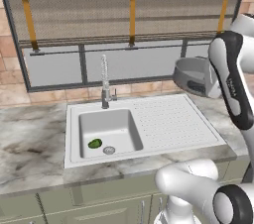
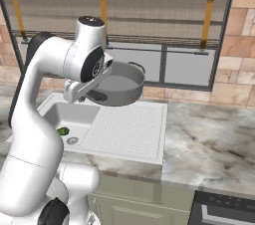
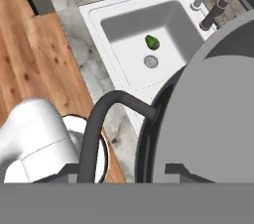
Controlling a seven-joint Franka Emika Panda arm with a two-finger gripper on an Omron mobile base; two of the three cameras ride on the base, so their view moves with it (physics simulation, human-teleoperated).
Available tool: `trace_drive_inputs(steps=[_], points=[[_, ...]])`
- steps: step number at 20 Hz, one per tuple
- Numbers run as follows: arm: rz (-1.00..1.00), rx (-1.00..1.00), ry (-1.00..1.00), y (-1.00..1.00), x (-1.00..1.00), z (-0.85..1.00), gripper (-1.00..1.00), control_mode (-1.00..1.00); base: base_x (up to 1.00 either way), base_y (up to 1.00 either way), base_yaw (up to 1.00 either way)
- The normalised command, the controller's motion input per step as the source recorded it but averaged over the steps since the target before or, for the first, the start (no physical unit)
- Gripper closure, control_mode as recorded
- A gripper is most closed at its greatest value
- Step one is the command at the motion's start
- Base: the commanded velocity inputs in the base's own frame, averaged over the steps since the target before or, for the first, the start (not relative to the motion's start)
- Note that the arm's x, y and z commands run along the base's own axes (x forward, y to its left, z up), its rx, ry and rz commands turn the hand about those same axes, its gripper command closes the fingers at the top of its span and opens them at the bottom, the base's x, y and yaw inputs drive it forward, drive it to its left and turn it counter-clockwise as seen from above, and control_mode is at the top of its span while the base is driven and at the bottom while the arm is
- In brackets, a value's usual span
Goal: Dump the avocado from the pot into the sink. Then turn on the water and wash the avocado. Then turn off the water and put the avocado back in the pot.
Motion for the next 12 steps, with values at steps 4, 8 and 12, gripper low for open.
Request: trace_drive_inputs(steps=[4, 8, 12], points=[[-0.04, -0.07, 0.0, -0.77, 0.0, -0.74, 1.0, -1.0, 0.0, 0.0, 0.0], [-0.05, -0.07, 0.0, -0.7, 0.03, -0.55, 1.0, -1.0, 0.0, 0.0, 0.0], [-0.05, -0.05, 0.0, -0.7, 0.24, -0.3, 1.0, -1.0, 0.0, 0.0, 0.0]])
